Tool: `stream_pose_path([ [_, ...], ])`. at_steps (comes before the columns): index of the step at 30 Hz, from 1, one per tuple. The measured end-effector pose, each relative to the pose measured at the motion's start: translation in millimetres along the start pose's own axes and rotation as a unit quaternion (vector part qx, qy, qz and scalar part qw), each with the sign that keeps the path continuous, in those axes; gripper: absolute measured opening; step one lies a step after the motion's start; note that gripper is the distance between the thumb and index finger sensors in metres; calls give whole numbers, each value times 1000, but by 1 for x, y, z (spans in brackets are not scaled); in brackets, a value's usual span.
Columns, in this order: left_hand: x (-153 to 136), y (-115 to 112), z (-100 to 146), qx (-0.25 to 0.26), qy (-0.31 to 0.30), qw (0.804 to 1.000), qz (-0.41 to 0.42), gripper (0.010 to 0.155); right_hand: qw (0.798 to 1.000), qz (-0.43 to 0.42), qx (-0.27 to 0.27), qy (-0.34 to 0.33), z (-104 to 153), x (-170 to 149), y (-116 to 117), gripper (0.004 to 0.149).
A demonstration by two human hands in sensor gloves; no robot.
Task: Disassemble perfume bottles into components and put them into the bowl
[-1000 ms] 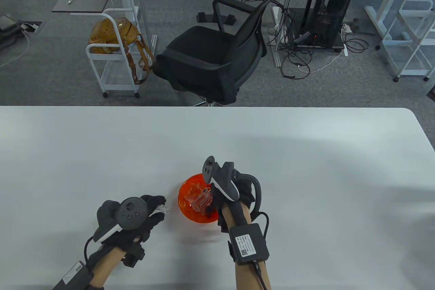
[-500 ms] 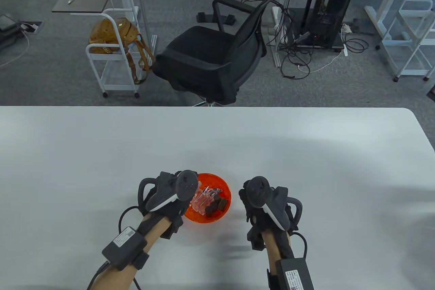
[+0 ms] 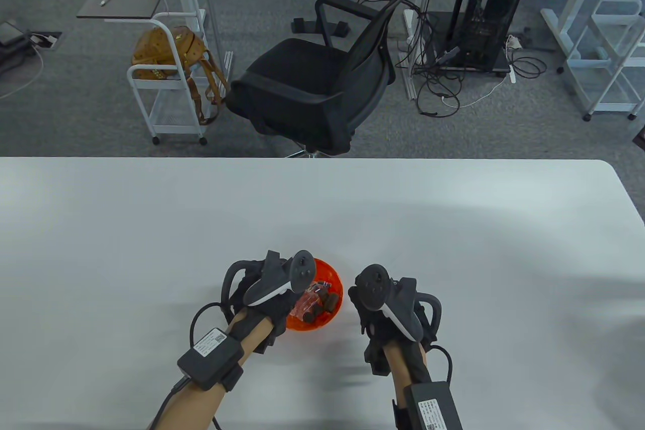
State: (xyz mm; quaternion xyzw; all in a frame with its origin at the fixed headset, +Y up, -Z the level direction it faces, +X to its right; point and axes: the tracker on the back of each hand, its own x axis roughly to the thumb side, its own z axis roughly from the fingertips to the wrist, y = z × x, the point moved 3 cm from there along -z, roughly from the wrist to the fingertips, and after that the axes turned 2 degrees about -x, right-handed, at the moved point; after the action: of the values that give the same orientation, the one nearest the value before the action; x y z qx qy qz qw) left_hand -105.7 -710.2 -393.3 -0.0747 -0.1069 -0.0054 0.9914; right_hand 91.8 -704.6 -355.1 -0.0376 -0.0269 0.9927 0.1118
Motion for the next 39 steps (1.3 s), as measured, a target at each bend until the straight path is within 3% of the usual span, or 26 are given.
stream_pose_path([
  [7,-33,22,21,34,13,998,44,64,1000,4,-14,-6,2,6,1,51],
  [14,-86,66,62,150,-4,988,35,65,989,76,-125,-32,14,17,-25,58],
  [18,-116,75,90,193,-14,981,32,67,973,128,-188,-45,24,26,-44,63],
  [26,-158,44,132,232,3,972,26,70,936,222,-263,-69,35,33,-47,66],
  [31,-169,27,137,234,12,971,44,71,921,268,-273,-73,35,30,-39,67],
  [39,-163,12,127,194,7,981,23,71,922,283,-252,-76,33,27,-29,67],
])
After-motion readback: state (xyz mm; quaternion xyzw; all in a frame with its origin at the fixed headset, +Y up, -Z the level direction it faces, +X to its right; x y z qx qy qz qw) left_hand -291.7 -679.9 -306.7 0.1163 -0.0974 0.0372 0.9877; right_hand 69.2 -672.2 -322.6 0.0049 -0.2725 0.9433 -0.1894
